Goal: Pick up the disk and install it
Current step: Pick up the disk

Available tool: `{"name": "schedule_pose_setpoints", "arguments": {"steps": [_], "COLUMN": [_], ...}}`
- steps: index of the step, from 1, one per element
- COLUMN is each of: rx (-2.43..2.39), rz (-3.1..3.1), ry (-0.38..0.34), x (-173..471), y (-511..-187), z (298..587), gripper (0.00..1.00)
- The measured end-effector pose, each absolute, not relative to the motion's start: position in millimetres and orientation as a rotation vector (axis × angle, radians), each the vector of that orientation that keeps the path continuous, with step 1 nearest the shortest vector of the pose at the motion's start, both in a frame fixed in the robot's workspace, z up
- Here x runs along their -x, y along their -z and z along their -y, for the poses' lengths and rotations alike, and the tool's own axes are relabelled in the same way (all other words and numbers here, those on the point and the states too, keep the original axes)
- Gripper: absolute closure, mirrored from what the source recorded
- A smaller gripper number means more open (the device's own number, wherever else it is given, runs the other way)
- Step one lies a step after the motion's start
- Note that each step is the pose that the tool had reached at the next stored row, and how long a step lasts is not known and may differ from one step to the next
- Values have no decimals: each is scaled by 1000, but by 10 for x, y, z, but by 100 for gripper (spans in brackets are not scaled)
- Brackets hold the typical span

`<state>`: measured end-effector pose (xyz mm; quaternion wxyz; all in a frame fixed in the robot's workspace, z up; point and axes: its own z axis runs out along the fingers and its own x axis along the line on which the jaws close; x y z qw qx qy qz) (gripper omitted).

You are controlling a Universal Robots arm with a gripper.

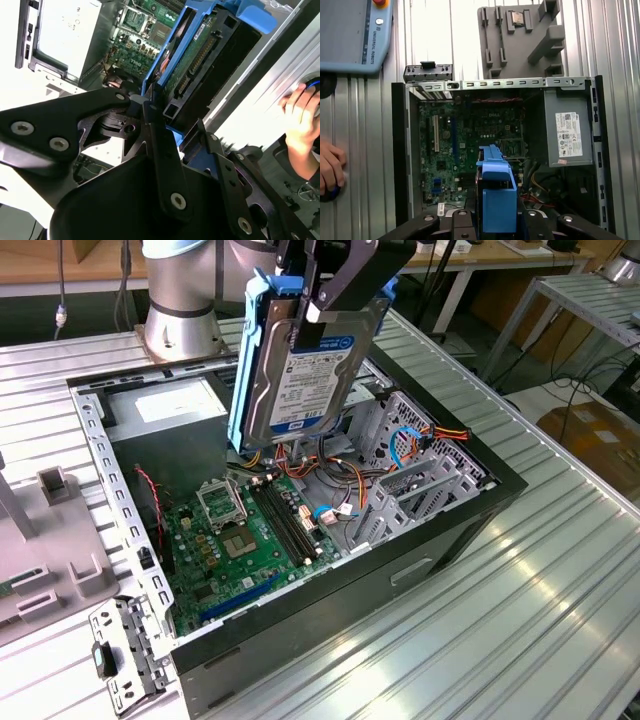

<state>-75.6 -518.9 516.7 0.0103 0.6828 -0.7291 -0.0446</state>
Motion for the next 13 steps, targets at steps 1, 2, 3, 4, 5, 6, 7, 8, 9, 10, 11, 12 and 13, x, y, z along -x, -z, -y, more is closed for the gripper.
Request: {"name": "schedule_pose_setpoints", "arguments": {"steps": [1, 2, 3, 4, 5, 6, 7, 8, 9, 10, 11, 12, 13], "rx": [-2131, -2131, -2131, -2131, -2131, -2131, -2131, -2131, -2131, -2131, -2131, -2131, -2131], "rz": [2276, 2276, 2276, 2276, 2276, 2276, 2276, 2276, 2276, 2276, 2276, 2276, 2276], "ry": [139, 139, 139, 139, 139, 139, 139, 139, 139, 139, 139, 139, 139], "x": [750, 743, 739, 734, 728, 724, 721, 717, 711, 704, 697, 692, 686], "y": [-5166, -5165, -5165, -5164, -5164, -5163, -5163, -5163, -5161, -5160, -5160, -5159, -5158], "z": [5197, 5210, 5218, 5228, 5238, 5248, 5255, 5261, 5274, 5293, 5320, 5343, 5366], "gripper": [63, 63, 63, 63, 63, 63, 63, 63, 63, 63, 63, 63, 63]}}
